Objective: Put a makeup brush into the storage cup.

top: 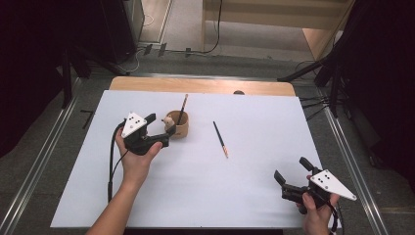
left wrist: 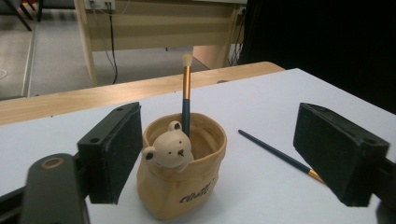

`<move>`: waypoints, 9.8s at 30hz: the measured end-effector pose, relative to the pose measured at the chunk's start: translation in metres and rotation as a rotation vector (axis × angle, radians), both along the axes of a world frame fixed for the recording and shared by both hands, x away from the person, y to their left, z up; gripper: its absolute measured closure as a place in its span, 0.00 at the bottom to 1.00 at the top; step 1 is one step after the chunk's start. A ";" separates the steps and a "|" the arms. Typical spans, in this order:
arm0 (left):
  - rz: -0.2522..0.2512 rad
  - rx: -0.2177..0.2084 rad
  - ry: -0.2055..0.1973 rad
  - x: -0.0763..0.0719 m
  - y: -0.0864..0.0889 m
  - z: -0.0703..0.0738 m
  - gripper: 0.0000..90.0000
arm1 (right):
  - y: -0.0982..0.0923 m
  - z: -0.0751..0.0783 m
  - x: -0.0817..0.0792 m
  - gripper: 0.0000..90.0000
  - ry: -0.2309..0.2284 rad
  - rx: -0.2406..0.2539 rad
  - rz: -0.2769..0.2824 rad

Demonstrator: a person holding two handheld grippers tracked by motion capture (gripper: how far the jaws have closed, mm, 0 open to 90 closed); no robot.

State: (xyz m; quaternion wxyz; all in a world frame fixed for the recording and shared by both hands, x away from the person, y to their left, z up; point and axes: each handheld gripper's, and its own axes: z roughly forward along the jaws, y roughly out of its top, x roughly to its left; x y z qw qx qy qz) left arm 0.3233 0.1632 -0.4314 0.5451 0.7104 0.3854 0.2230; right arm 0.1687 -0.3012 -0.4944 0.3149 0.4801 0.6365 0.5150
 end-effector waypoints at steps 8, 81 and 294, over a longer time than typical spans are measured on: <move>-0.019 0.003 0.025 -0.007 0.009 -0.004 0.05 | 0.001 0.000 0.000 0.00 -0.002 -0.001 0.003; 0.044 -0.001 0.015 -0.097 0.137 -0.043 0.00 | -0.001 -0.002 0.000 0.00 0.003 -0.022 -0.030; -0.069 0.039 0.004 -0.091 0.101 -0.049 0.00 | 0.140 0.023 0.189 0.94 0.746 -0.208 0.176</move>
